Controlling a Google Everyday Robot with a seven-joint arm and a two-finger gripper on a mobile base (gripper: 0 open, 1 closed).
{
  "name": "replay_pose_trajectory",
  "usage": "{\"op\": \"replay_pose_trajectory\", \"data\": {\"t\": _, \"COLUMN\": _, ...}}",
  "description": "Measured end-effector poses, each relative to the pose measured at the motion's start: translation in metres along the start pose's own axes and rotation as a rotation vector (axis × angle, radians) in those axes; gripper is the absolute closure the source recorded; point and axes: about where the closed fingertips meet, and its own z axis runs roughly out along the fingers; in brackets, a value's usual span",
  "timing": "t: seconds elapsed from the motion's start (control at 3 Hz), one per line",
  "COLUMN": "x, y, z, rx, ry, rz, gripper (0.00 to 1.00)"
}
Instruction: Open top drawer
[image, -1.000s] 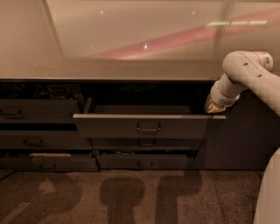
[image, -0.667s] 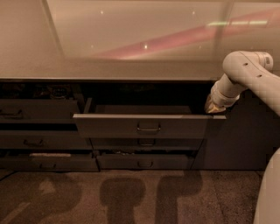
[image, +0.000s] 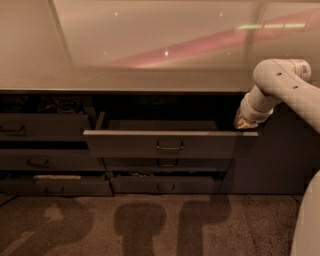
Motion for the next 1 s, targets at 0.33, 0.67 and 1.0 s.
{"op": "replay_pose_trajectory", "data": {"t": 0.33, "x": -0.0013, "y": -0.0012, "z": -0.0016, "rx": 0.0, "ry": 0.0, "rz": 0.0, "gripper": 0.11}}
{"op": "replay_pose_trajectory", "data": {"t": 0.67, "x": -0.0033, "y": -0.0036, "z": -0.0065, "rx": 0.0, "ry": 0.0, "rz": 0.0, "gripper": 0.0}}
{"op": "replay_pose_trajectory", "data": {"t": 1.0, "x": -0.005, "y": -0.0045, "z": -0.0084, "rx": 0.0, "ry": 0.0, "rz": 0.0, "gripper": 0.0}}
